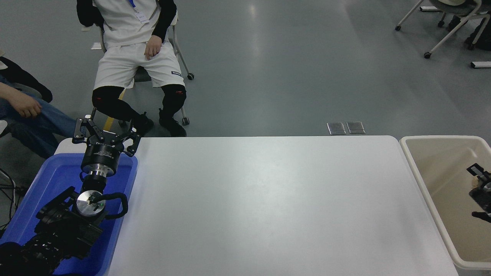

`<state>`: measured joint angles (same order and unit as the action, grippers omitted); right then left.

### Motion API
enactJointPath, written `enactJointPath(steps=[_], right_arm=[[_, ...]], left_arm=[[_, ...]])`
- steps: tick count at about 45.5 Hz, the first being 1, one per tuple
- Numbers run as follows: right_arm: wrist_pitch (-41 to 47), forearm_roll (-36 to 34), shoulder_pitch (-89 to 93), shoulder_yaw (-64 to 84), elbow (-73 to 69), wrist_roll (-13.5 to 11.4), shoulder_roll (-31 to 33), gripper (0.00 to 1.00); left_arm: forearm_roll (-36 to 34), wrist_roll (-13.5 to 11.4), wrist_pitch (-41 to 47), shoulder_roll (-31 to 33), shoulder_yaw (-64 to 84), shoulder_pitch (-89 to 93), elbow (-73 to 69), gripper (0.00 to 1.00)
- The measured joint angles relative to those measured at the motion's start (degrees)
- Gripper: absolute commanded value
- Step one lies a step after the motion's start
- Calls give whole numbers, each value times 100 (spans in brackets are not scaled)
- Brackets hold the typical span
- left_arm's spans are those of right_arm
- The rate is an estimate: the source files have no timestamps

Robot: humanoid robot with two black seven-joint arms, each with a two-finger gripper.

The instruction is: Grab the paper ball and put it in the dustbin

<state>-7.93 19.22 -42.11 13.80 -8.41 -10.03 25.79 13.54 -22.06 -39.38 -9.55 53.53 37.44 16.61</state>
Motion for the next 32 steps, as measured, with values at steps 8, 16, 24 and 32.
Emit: enactJointPath(steps=[8,16,24,32], right_arm=[[-224,-19,37,31,87,1,-17,83],[-455,-27,57,42,135,1,-29,94],[-553,-35,60,30,150,1,-35,99],[-603,-38,60,11,163,1,-38,99]], left_arm=[[0,0,0,0,0,0,0,99],[0,0,0,2,0,0,0,99],[0,0,0,2,0,0,0,99],[0,0,0,2,0,0,0,99]])
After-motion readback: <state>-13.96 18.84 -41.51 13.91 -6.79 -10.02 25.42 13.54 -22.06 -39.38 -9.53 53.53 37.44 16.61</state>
